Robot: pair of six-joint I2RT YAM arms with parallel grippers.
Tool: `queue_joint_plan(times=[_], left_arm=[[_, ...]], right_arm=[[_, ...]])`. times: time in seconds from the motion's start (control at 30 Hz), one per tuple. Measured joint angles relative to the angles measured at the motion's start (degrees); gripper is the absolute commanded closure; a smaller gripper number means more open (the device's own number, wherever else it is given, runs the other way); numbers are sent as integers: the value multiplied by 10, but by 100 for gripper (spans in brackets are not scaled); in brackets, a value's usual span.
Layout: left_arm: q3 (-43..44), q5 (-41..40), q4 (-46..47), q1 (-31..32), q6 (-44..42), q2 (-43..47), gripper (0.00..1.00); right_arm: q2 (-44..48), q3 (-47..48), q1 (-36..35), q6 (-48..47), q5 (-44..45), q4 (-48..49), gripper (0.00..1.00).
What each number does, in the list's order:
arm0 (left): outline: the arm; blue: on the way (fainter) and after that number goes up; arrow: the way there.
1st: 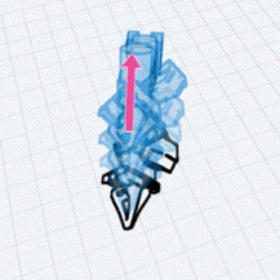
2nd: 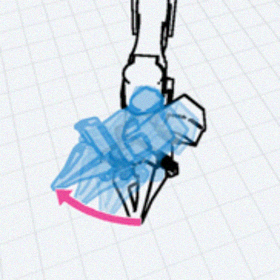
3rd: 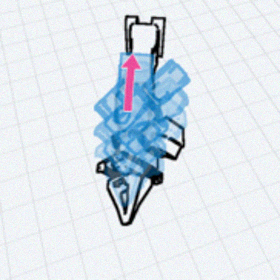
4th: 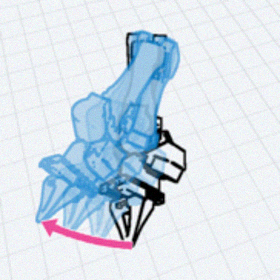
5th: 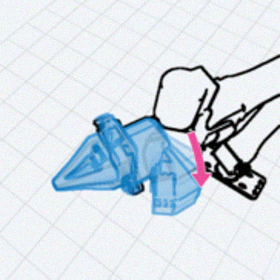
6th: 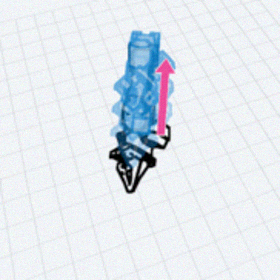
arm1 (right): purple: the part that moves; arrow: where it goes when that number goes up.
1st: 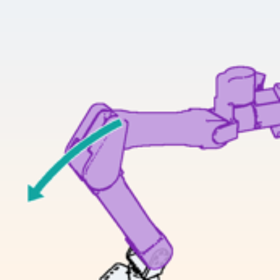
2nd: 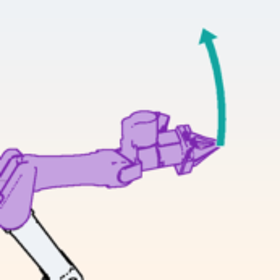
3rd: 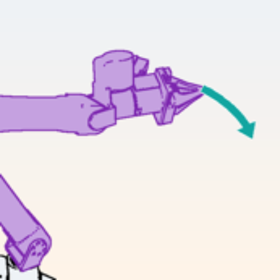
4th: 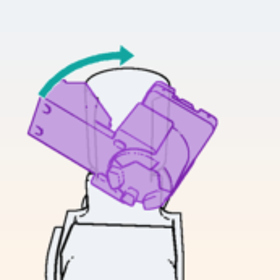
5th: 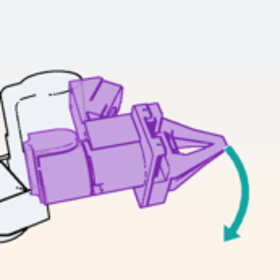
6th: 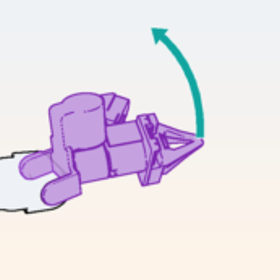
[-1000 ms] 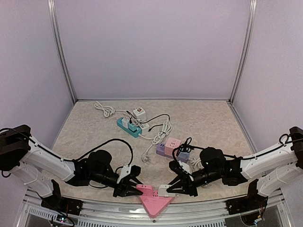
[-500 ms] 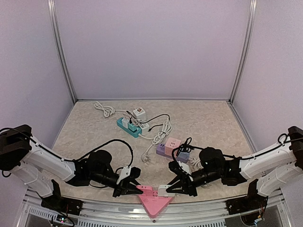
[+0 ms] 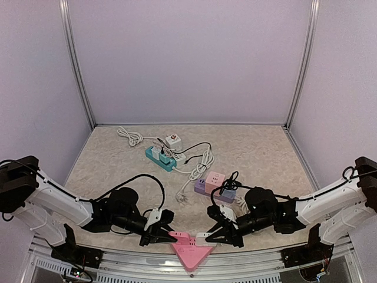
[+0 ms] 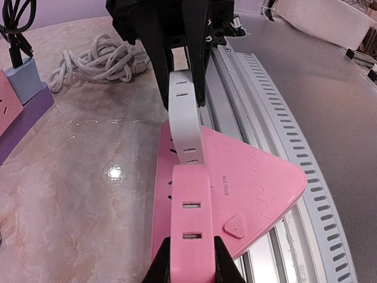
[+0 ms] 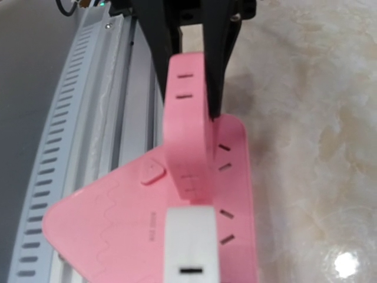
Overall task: Insert the plug
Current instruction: Insert the plug into the socket, then reset both arms
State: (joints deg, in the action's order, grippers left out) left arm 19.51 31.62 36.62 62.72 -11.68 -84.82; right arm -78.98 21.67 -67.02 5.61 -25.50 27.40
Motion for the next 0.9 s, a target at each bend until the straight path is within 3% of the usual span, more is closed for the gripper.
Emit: queue_joint_plan(times=[0.3,0.33,0.4,0.57,0.63,0.67,0.77,0.9], left_arm=[[-18,10,-7,-10,-4,22,100],[-18,11,-8,-10,-4,23,100],[-18,11,-8,-10,-4,23,100],[-18,3,-7,-6,-7,23,55],[-19,-2,-16,1,-7,21,42],[-19,-3,-22,4,-7,21,34],[-19,-10,-31,7,-9,21,14],[-19,-23,-56,10,-13,32,1]], right_arm=[[-35,27,-15,-15,19,-6,100],[-33,27,-17,-16,23,-6,95],[-28,25,-21,-17,33,-6,75],[-25,13,-38,-21,66,-42,18],[-22,5,-42,-22,73,-59,6],[-17,5,-43,-24,77,-70,1],[2,5,-43,-23,84,-93,0],[46,7,-43,-21,100,-120,0]])
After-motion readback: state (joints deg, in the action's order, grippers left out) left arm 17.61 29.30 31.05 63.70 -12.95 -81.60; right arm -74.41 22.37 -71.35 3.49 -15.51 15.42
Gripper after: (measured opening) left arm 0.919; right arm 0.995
